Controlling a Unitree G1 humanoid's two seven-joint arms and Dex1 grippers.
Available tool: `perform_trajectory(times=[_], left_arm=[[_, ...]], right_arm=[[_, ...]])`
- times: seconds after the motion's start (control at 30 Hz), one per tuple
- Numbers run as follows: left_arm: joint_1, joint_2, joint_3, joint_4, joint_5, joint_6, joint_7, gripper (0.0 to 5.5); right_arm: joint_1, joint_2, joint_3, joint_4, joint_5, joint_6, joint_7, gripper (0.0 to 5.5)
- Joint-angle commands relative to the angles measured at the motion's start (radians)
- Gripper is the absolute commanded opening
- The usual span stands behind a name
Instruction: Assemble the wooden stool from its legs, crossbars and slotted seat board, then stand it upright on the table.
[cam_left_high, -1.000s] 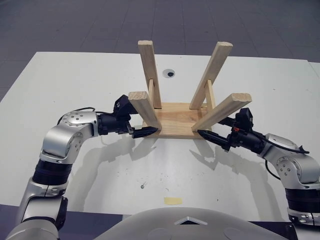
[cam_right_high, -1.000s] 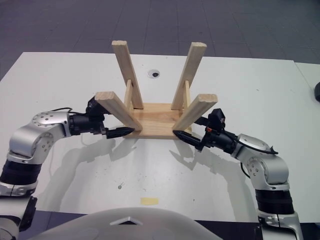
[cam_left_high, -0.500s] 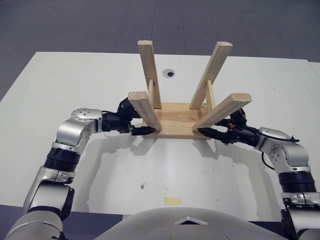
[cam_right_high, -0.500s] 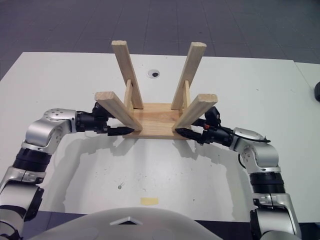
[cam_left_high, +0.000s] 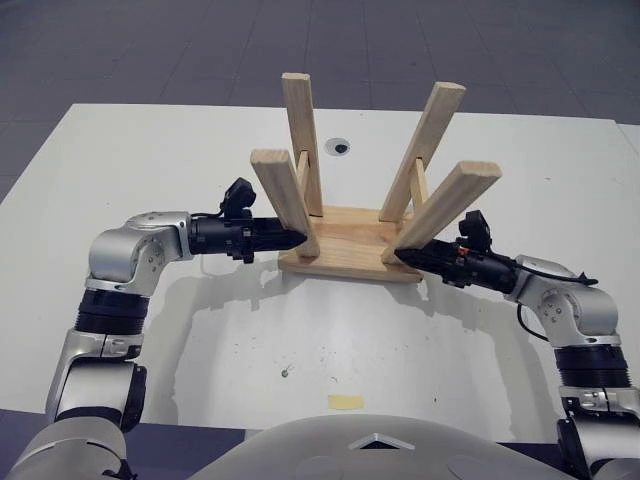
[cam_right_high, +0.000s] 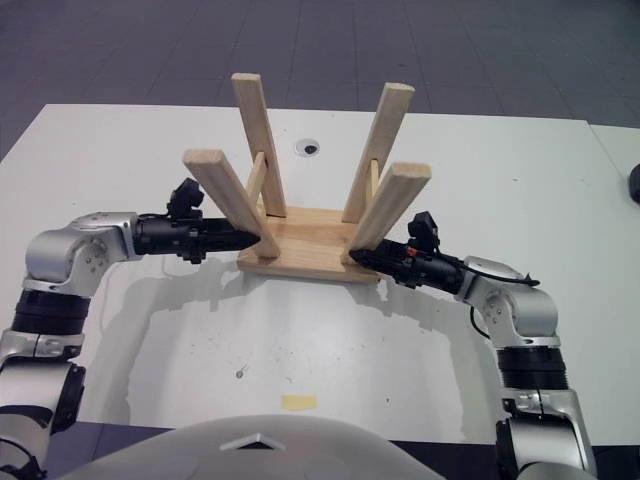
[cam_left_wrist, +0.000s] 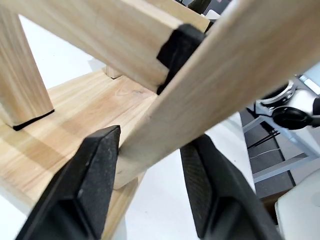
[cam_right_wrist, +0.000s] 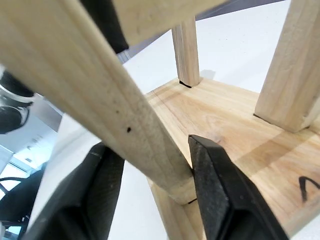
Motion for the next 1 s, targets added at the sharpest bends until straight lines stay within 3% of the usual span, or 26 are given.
perform_trajectory(times=[0.03,0.2,0.23,0.33,0.37,0.5,0.73,0.8,0.9,1.0], left_arm=[[-0.018,-0.057,0.136,-0.093,-0.212,0.267,0.115,1.55],[-0.036,-0.184,0.372,-0.116,-0.388,0.493,0.382,1.12],[-0.038,-0.208,0.402,-0.115,-0.388,0.510,0.439,1.12],[-0.034,-0.242,0.438,-0.097,-0.342,0.494,0.560,1.08],[-0.028,-0.243,0.440,-0.094,-0.326,0.477,0.583,1.45],[0.001,-0.246,0.459,-0.085,-0.322,0.427,0.602,2.12],[-0.016,-0.158,0.487,-0.094,-0.164,0.040,0.565,3.48],[0.034,-0.065,0.456,-0.160,-0.125,-0.025,0.471,3.88],[0.172,0.109,0.434,-0.291,-0.186,0.031,0.269,4.45],[0.246,0.178,0.430,-0.335,-0.284,0.118,0.162,4.97]], right_arm=[[-0.023,0.114,-0.139,-0.116,0.290,0.186,-0.215,1.83],[-0.022,0.223,-0.259,-0.143,0.528,0.271,-0.597,1.46],[-0.026,0.232,-0.271,-0.131,0.543,0.274,-0.654,1.82],[-0.018,0.243,-0.287,-0.122,0.560,0.265,-0.744,2.17],[-0.010,0.241,-0.286,-0.125,0.554,0.259,-0.756,2.38],[0.001,0.230,-0.279,-0.111,0.519,0.226,-0.765,3.03],[0.036,0.151,-0.342,-0.070,0.316,0.009,-0.643,4.32],[0.102,0.046,-0.282,-0.119,0.171,-0.086,-0.496,4.71],[0.162,-0.126,-0.129,-0.113,-0.086,-0.286,-0.237,5.25],[0.101,-0.156,-0.007,0.015,-0.282,-0.484,-0.127,5.40]])
